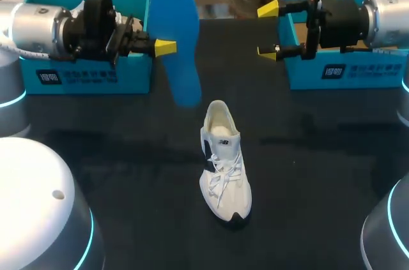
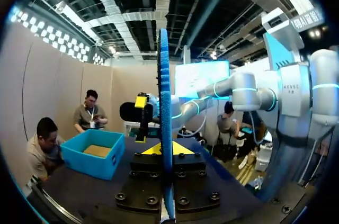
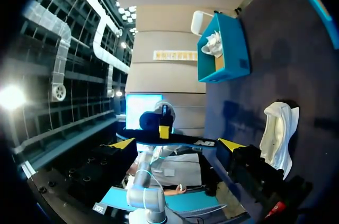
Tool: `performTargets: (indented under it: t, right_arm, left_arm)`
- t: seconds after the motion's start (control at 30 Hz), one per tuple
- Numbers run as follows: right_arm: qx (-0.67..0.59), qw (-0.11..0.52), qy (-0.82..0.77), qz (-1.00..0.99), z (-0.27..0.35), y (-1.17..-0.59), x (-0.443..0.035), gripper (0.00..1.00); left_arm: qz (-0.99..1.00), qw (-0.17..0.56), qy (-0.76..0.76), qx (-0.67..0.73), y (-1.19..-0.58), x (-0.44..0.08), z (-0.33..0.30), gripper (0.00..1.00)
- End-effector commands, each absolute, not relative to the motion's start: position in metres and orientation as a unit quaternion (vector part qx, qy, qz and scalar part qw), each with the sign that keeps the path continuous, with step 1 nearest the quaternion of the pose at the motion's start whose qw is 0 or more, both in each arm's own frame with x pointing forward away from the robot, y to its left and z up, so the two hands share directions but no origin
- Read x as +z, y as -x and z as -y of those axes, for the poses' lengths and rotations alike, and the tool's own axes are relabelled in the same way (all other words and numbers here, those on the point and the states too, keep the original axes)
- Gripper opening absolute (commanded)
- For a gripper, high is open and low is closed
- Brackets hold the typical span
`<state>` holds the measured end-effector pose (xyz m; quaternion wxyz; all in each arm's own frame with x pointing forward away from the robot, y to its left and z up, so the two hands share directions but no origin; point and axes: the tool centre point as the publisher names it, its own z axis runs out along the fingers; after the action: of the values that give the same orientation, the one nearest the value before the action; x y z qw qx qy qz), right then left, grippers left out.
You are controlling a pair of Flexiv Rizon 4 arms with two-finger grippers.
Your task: Take the shoe out of the shoebox, open the shoe tongue, remove and reinsert the insole, then place the shoe into the shoebox
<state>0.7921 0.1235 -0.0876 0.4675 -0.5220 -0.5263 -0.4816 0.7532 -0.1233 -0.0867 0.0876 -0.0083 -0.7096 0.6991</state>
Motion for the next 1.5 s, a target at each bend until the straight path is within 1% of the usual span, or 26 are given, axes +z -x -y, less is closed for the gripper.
performTargets:
  t: [0.03, 0.3, 0.53, 0.8, 1.07, 1.2, 1.5]
  right_arm:
    - [-0.482, 0.467, 0.523, 0.526, -0.124, -0.792, -0.088, 1.0]
    - [-0.482, 0.467, 0.523, 0.526, -0.124, -0.792, -0.088, 1.0]
    - [-0.482, 0.467, 0.523, 0.526, -0.124, -0.792, -0.088, 1.0]
    - [-0.482, 0.467, 0.523, 0.526, -0.124, -0.792, -0.088, 1.0]
    - [-0.482, 0.467, 0.523, 0.526, -0.124, -0.792, -0.088, 1.0]
    - [-0.484, 0.45, 0.518, 0.543, -0.126, -0.787, -0.087, 1.0]
    - [-0.451, 0.413, 0.542, 0.576, -0.128, -0.773, -0.079, 1.0]
  left_arm:
    - [0.585, 0.366, -0.252, 0.678, -0.757, -0.09, 0.124, 0.0]
    - [0.585, 0.366, -0.252, 0.678, -0.757, -0.09, 0.124, 0.0]
    - [0.54, 0.444, -0.39, 0.599, -0.765, -0.102, 0.126, 0.0]
    - [0.495, 0.512, -0.48, 0.512, -0.763, -0.108, 0.132, 0.0]
    - [0.463, 0.56, -0.504, 0.466, -0.762, -0.117, 0.138, 0.0]
    - [0.458, 0.579, -0.496, 0.458, -0.765, -0.12, 0.142, 0.0]
    - [0.466, 0.585, -0.495, 0.442, -0.772, -0.131, 0.147, 0.0]
